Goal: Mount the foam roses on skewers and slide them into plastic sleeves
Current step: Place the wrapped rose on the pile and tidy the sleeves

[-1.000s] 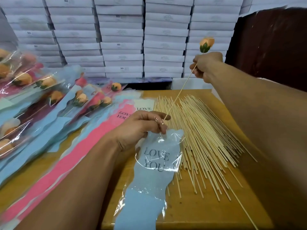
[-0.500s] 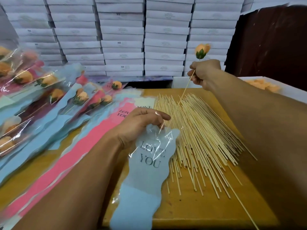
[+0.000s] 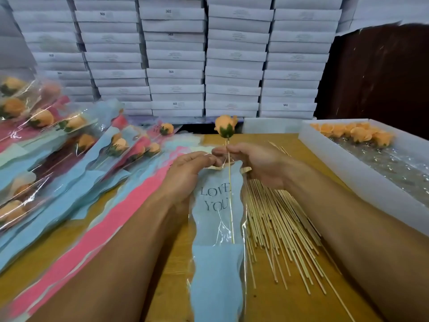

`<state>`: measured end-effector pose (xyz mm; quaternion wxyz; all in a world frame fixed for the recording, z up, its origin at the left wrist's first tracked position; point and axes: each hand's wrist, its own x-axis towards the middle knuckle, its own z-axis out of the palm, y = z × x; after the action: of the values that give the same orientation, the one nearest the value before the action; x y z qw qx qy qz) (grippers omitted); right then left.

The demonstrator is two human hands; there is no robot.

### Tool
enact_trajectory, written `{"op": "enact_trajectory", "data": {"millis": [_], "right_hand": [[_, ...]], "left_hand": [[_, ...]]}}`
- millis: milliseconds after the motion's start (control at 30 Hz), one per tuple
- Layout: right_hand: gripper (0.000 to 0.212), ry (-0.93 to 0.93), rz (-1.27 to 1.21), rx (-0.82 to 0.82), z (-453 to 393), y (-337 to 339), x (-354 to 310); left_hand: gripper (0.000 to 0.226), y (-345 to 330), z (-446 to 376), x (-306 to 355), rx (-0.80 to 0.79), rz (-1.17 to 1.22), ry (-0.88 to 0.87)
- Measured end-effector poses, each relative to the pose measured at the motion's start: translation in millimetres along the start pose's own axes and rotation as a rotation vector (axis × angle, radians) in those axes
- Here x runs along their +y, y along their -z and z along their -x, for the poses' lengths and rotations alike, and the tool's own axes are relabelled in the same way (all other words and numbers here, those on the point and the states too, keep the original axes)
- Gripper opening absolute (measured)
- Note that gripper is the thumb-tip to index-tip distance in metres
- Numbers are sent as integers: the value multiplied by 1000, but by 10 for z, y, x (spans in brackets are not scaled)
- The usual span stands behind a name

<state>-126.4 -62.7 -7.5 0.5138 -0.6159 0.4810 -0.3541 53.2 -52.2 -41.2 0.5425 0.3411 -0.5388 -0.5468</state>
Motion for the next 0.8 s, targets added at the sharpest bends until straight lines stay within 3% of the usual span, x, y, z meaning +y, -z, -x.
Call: {"op": "enact_trajectory", "data": {"millis": [233, 367, 467, 667, 800], "right_hand": [[27, 268, 274, 134, 56, 39, 151], [42, 267, 107, 272, 54, 28, 146], [37, 190, -109, 349, 17, 38, 117], [47, 165, -264, 166, 50, 65, 92], [40, 178, -305, 173, 30, 49, 103]], "left_hand": [[28, -38, 29, 22, -44, 105, -39], [33, -51, 43, 30, -68, 134, -30], [30, -64, 52, 32, -68, 113, -25], [20, -90, 77, 16, -119, 63, 15], [22, -103, 89, 22, -154, 16, 32]]}}
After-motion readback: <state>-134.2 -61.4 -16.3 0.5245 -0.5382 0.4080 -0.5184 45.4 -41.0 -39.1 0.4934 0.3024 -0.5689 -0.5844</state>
